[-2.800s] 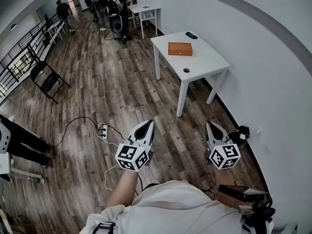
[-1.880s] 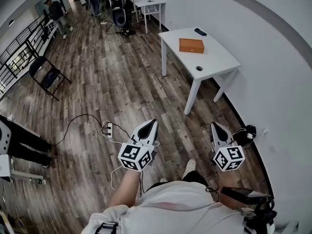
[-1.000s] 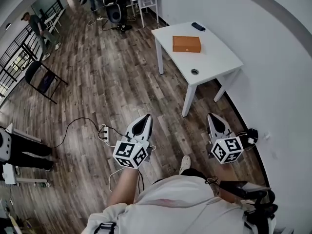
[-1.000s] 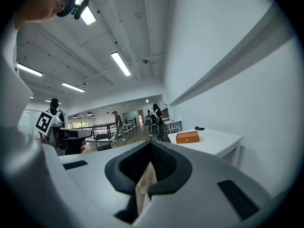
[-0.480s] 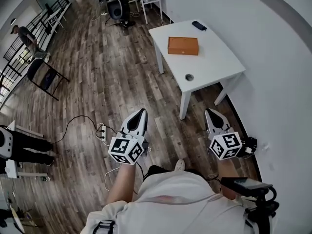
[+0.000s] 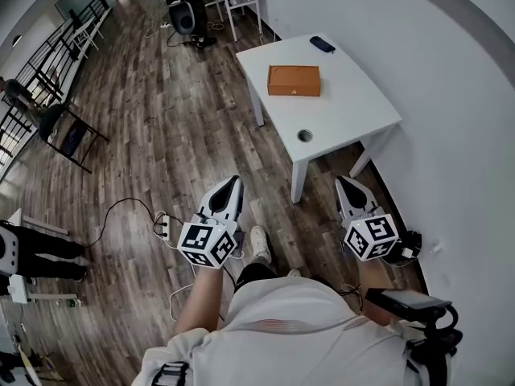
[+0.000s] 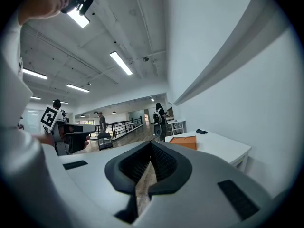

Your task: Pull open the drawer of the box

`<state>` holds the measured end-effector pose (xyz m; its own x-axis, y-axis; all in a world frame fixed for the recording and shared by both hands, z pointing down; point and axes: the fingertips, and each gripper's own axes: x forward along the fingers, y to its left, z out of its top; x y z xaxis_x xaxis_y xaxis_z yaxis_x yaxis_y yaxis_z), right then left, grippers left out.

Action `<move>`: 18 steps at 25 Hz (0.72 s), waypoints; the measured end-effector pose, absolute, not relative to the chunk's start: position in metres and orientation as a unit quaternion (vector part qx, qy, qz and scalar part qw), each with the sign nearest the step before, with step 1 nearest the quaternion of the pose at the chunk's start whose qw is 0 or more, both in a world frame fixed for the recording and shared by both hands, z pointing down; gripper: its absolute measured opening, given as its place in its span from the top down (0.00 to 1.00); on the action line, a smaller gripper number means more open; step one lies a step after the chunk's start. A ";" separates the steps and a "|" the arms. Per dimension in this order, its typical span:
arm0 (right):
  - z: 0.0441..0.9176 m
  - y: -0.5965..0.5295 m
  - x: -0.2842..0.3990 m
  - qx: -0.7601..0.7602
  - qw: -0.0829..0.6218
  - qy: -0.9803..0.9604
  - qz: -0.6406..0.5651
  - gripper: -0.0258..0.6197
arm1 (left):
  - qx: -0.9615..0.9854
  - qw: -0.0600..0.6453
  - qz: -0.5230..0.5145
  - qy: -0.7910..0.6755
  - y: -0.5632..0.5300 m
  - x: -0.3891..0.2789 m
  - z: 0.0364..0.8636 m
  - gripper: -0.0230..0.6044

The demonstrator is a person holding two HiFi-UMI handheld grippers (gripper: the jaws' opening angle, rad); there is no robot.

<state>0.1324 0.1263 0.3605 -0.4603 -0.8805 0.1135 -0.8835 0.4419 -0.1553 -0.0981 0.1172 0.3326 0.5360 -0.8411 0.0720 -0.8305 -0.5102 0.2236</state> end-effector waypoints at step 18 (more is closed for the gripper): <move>0.362 -0.038 0.092 0.547 0.025 -0.831 0.098 0.96 | 0.884 0.131 -0.020 -0.449 -0.056 -0.133 0.346 0.95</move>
<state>0.0922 -0.0384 0.3622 -0.4005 -0.9043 0.1477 -0.9139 0.3825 -0.1357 -0.1333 -0.0560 0.3455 0.5961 -0.7987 0.0825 -0.7882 -0.5625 0.2497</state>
